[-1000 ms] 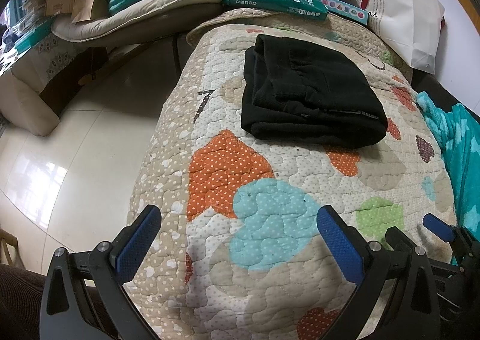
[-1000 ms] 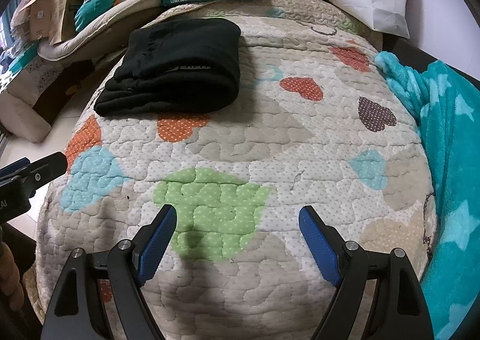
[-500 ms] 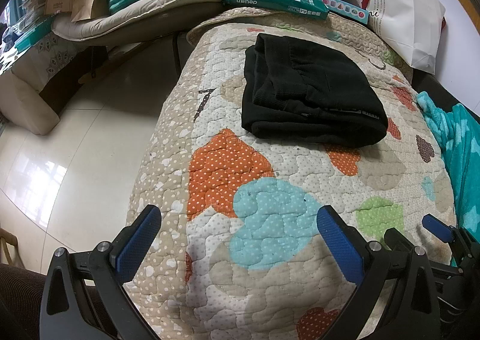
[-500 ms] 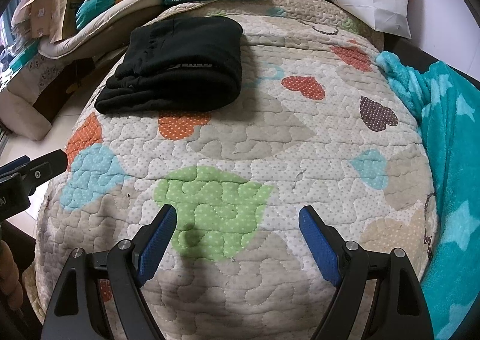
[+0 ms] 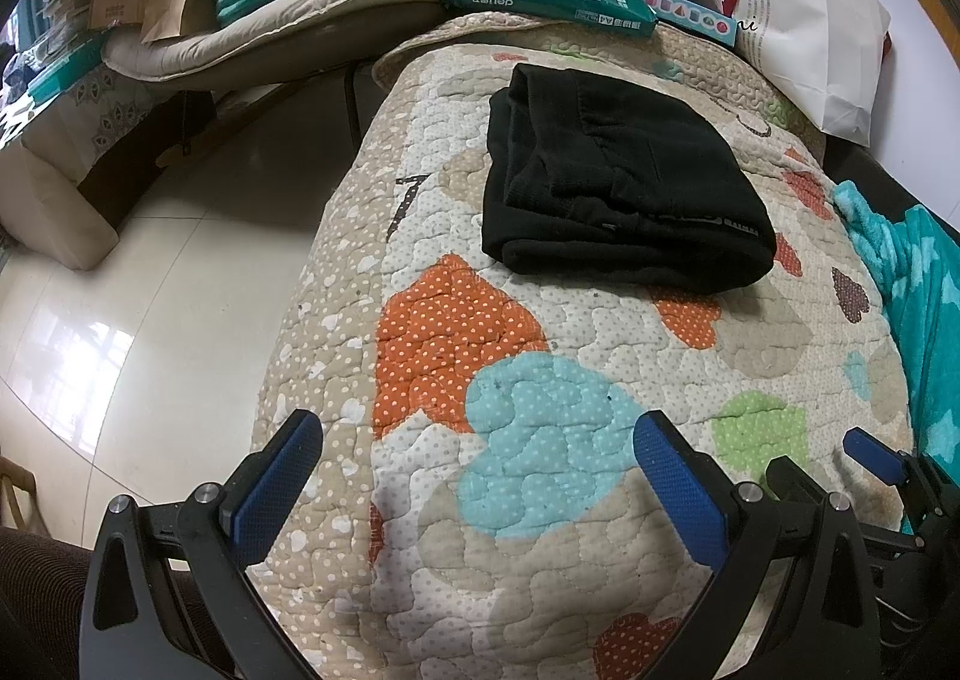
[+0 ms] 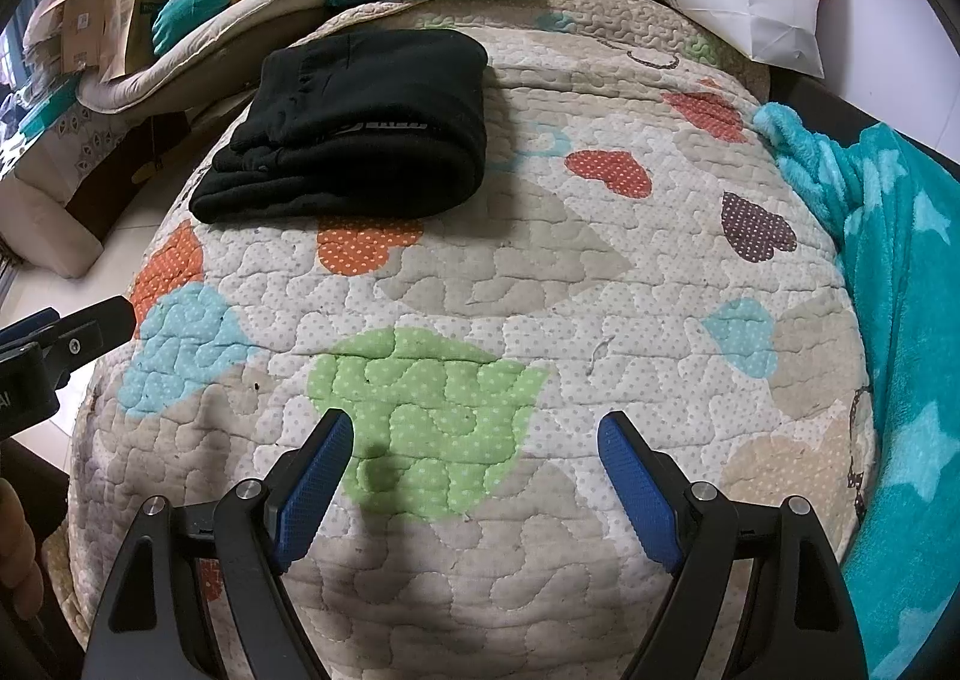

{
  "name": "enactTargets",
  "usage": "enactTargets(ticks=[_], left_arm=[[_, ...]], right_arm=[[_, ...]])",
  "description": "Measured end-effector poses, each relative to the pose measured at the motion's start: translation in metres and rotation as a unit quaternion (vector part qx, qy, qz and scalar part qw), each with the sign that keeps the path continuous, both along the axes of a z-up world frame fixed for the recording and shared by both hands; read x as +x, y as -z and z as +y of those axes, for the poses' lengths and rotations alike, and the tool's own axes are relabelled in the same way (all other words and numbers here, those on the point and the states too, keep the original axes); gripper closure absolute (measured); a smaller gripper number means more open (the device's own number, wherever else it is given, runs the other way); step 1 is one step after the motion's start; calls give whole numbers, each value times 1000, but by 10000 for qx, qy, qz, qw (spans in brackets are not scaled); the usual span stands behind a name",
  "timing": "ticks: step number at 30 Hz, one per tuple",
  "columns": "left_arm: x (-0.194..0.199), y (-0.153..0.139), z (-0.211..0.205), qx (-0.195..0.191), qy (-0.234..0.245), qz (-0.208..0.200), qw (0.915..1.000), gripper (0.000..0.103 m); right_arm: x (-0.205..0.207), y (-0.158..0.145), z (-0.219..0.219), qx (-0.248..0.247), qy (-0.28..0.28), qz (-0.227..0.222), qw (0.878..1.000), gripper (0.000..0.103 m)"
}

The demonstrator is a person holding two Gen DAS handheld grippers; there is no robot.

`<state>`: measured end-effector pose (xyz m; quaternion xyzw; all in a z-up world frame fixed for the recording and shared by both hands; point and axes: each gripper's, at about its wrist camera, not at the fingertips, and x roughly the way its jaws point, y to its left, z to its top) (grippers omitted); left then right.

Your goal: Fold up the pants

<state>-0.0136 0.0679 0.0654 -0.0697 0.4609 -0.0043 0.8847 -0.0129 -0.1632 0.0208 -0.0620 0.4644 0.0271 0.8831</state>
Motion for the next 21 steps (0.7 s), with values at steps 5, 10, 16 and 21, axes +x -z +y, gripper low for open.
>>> enactTargets(ticks=[5,10,16,21], left_arm=[[-1,0,-1,2,6,4,10000,0],[0,2,-1,-35,110,43,9999,0],[-1,0,-7,83,217,6,9997,0],[0,1,-5,66,161,59,9998,0]], right_arm=[[0,0,1,3,3,1,10000,15],[0,0,1,1,8,8,10000,15],[0,0,0,-6,5,10,10000,15],[1,0,-1,-5,12,28,10000,15]])
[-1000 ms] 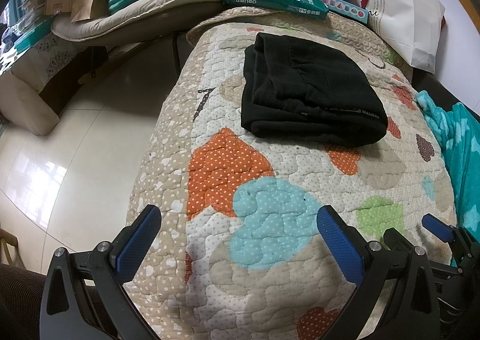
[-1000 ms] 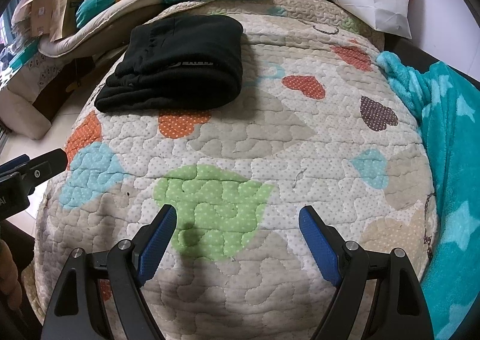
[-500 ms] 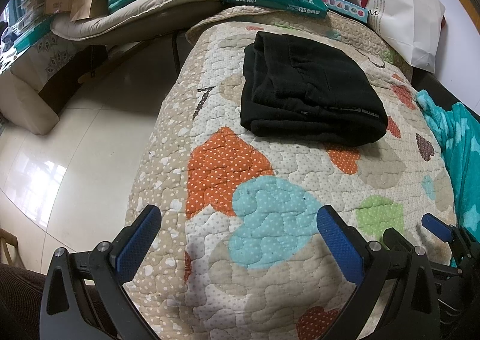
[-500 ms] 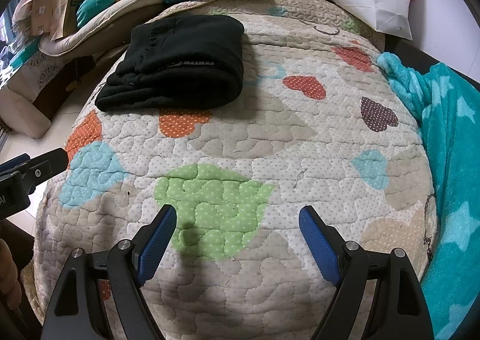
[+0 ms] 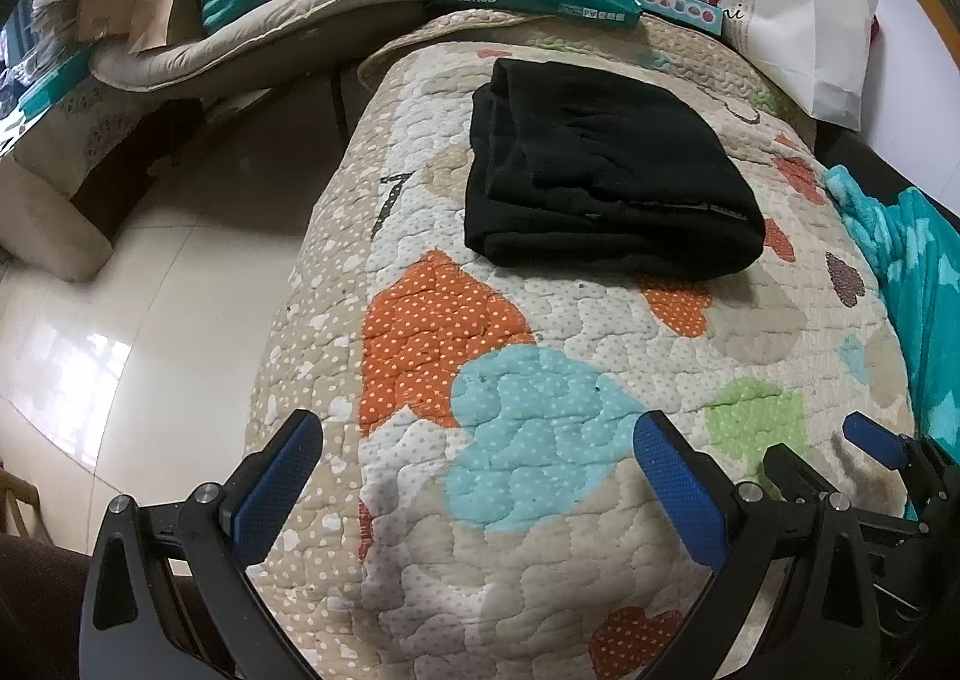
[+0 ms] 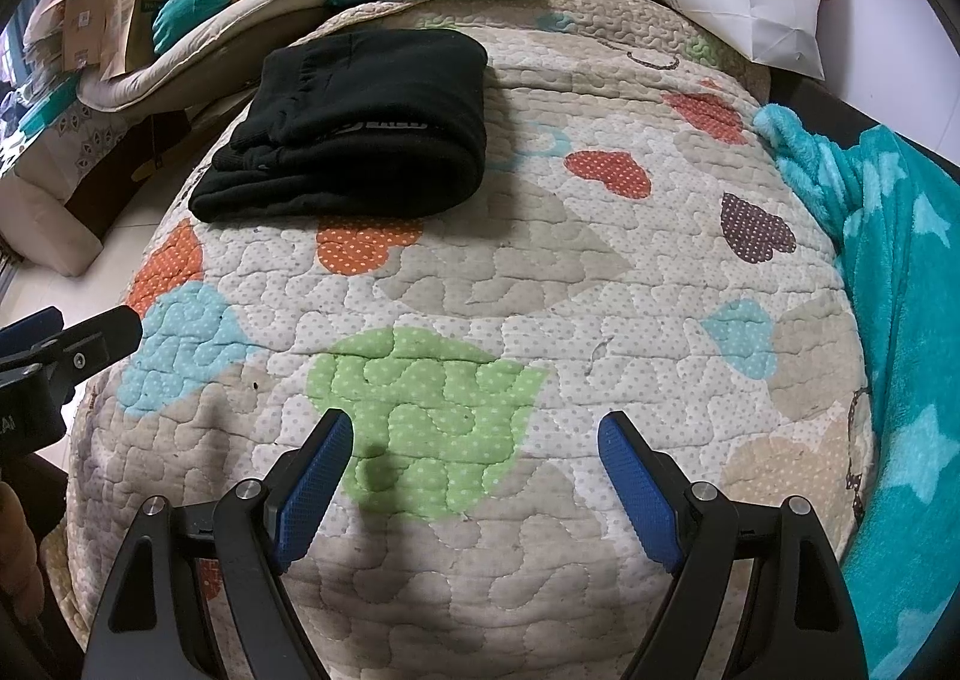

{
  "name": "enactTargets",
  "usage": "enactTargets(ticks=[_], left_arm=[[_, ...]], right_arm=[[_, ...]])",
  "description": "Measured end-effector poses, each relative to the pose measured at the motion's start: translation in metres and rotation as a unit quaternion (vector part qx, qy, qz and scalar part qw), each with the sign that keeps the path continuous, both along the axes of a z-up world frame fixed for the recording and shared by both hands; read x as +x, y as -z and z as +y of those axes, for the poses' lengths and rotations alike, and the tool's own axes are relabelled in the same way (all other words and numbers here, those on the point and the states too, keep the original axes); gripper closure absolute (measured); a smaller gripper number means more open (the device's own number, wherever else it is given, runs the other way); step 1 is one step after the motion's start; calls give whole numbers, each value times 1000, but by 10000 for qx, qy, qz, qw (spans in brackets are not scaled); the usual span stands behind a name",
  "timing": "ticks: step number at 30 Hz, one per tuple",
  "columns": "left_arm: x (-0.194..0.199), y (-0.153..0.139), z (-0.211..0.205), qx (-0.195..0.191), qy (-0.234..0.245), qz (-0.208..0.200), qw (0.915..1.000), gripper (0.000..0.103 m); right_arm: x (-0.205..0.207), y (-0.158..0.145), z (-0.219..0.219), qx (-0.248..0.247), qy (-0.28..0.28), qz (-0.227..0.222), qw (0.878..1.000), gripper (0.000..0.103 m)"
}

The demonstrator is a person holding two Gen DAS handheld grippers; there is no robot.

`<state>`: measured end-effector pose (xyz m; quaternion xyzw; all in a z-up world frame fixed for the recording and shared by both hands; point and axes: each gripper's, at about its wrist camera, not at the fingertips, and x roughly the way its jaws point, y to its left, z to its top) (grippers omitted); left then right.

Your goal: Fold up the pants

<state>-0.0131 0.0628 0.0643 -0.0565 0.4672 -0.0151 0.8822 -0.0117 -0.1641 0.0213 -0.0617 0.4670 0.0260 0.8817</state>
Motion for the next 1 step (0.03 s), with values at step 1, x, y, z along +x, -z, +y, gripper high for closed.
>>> enactTargets(ticks=[1], left_arm=[[1,1,1,-10,-12,25,10000,0]], right_arm=[[0,0,-1,0,7,4,10000,15]])
